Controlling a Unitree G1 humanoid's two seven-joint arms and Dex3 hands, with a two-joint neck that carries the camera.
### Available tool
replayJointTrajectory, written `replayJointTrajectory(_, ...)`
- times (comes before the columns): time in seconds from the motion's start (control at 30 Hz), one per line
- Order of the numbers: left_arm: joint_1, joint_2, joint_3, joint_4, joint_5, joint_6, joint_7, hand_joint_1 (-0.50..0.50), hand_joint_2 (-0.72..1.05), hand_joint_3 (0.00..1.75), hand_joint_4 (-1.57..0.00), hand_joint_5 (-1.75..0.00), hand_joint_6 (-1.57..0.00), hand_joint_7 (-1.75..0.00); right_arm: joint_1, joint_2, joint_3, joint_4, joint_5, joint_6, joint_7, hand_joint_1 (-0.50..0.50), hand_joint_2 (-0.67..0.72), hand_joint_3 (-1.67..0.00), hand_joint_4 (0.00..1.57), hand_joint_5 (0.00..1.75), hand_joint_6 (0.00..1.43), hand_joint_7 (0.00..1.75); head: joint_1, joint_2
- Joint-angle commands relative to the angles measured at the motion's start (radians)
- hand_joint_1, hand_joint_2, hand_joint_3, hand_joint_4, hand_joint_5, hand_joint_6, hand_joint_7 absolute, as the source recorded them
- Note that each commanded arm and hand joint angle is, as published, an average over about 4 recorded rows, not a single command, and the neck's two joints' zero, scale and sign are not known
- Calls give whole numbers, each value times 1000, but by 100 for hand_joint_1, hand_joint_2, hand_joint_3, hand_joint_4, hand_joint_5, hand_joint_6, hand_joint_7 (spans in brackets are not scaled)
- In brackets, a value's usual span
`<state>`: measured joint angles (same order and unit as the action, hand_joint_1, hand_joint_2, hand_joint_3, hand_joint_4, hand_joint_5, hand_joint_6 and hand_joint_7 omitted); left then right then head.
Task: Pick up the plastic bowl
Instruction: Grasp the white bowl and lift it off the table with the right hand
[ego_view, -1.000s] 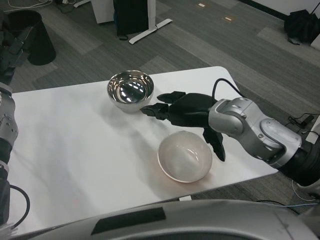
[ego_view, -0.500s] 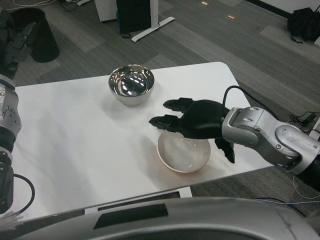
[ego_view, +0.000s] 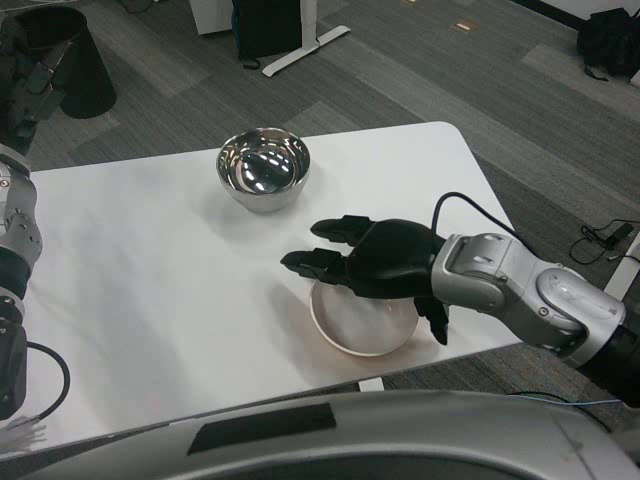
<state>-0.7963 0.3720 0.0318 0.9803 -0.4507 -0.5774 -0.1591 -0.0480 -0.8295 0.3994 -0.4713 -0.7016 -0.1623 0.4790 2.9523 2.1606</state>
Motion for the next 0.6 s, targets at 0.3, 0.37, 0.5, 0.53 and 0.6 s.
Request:
replayJointTrajectory(0.3,26,22,-3,-1,-8,-2,0,-50,87,4,0,0,-7,-9,-28,61,-20,-4,-4,-19,3,-38,-10,-16,0,0,0,0,24,9)
replayJointTrajectory(0.37,30,22,0,-4,-8,-2,0,-50,87,4,0,0,-5,-7,-39,74,-20,-5,-4,-20,3,-38,-7,-16,0,0,0,0,31,9)
replayJointTrajectory(0.5,35,21,5,-8,-10,-2,0,-50,87,9,0,0,-5,-7,-43,75,-19,-6,-2,-20,5,-38,-2,-16,0,0,0,0,45,6)
replayJointTrajectory(0.53,36,21,8,-9,-11,-2,0,-50,87,9,0,0,-5,-7,-44,73,-19,-6,1,-20,5,-38,0,-16,0,0,0,0,47,5)
replayJointTrajectory(0.6,38,20,12,-9,-11,-2,0,-50,87,9,0,0,-5,-7,-45,69,-19,-6,11,-22,5,-38,3,-16,0,0,0,0,53,2)
